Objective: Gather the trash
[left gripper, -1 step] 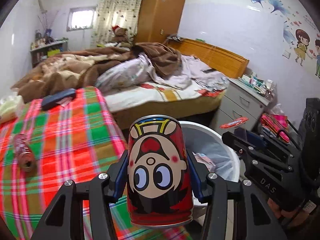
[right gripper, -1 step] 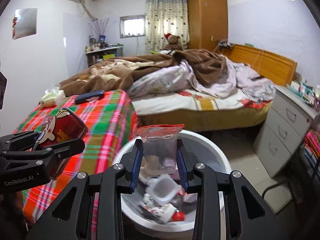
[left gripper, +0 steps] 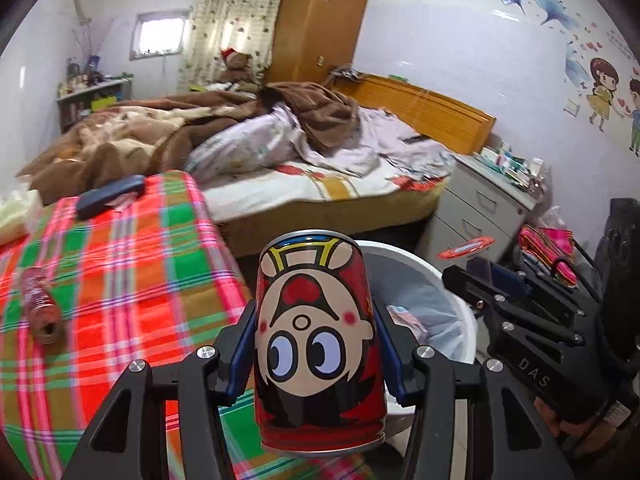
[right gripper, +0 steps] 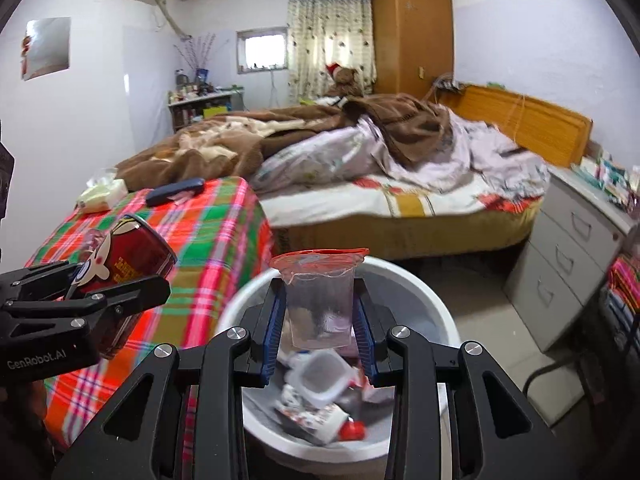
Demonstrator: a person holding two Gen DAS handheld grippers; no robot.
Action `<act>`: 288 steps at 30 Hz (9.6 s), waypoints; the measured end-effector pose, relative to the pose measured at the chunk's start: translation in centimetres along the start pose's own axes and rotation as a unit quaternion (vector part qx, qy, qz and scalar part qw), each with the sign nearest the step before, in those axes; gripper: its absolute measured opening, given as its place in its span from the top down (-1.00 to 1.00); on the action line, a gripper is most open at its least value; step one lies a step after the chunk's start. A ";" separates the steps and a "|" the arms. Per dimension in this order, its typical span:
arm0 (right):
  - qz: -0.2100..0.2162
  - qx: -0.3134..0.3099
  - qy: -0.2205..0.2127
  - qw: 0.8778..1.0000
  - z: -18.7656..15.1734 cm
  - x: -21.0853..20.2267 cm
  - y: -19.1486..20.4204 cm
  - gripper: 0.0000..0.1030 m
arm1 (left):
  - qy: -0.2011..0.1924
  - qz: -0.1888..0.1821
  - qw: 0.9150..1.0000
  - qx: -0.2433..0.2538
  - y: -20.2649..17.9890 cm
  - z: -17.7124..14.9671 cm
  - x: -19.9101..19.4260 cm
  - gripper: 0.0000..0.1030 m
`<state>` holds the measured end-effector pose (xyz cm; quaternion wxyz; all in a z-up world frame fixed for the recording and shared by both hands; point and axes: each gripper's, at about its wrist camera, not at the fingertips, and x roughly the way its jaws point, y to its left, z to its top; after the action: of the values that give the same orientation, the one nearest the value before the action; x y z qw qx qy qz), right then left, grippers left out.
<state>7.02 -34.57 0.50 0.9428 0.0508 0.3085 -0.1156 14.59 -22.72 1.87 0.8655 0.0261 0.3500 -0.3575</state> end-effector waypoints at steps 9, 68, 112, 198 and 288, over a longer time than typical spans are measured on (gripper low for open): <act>-0.004 0.040 0.051 0.998 -1.0 2.2 -3.6 0.34 | 0.041 -0.023 0.999 0.019 -3.0 0.4 5.3 -0.04; 0.020 -0.016 0.010 1.000 -0.4 0.3 2.6 -0.11 | -0.009 0.056 0.997 -0.054 5.2 -1.9 -2.2 -0.18; 0.192 -0.125 0.050 0.972 2.2 5.8 21.5 -0.11 | -0.044 0.216 0.962 -0.159 26.8 -5.0 -12.0 -0.23; 0.139 -0.019 0.044 0.989 3.2 3.5 11.8 -0.07 | -0.018 0.115 0.993 -0.008 15.8 1.4 -5.3 0.47; -0.070 0.075 -0.054 0.993 -7.6 -9.4 3.3 -0.14 | -0.073 0.135 0.987 0.036 -4.7 -10.3 -11.5 -0.21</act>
<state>-3.87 -28.34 0.00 0.9413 0.0930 0.2504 -0.2065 -0.17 -16.27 2.26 0.9275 0.0783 0.2664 -0.2502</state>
